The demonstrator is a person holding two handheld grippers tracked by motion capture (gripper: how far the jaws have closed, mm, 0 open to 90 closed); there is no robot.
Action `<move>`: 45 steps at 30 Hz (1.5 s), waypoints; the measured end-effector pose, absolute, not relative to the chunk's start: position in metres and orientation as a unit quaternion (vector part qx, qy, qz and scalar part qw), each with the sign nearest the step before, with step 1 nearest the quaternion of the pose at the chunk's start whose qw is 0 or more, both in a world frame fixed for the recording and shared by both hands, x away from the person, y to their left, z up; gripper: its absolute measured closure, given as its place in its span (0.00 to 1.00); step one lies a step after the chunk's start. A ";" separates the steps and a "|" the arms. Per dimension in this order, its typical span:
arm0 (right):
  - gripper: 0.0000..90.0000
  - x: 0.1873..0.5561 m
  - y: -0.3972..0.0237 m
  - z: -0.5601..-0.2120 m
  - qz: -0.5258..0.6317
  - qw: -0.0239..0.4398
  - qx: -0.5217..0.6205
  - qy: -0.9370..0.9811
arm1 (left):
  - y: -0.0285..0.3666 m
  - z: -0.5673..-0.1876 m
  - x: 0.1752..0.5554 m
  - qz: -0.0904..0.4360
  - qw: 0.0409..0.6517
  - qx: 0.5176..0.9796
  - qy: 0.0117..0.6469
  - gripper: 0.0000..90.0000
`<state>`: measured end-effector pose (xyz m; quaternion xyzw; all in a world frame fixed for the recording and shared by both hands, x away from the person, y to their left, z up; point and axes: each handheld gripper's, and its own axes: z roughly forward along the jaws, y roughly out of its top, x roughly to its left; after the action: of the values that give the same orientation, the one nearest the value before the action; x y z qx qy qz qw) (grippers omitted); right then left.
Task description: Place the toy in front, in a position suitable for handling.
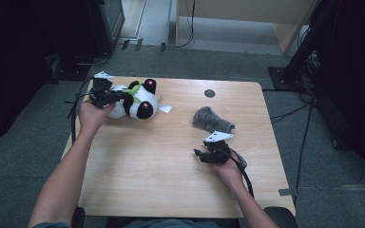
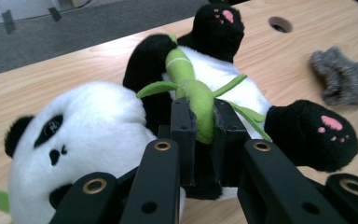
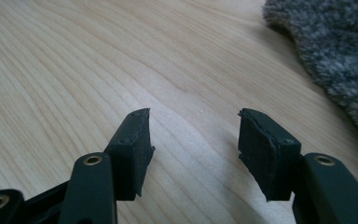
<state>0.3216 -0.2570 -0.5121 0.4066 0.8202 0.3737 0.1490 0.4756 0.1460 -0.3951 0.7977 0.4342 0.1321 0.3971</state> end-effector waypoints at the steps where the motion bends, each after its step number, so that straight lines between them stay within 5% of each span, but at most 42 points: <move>1: 0.49 0.322 -0.258 -0.511 0.376 0.150 0.407 0.818 | 0.146 -0.394 0.475 0.128 0.402 0.794 0.437 0.90; 29: 0.50 0.329 -0.282 -0.483 0.409 0.156 0.430 0.790 | 0.096 -0.373 0.400 0.107 0.433 0.799 0.404 0.90; 45: 0.50 0.338 -0.300 -0.466 0.424 0.180 0.437 0.773 | 0.072 -0.391 0.365 0.072 0.441 0.802 0.395 0.90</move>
<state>0.3384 -0.3002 -0.4657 0.4369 0.7725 0.4243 0.1798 0.3645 0.0716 -0.3914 0.8023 0.3955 0.0720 0.4413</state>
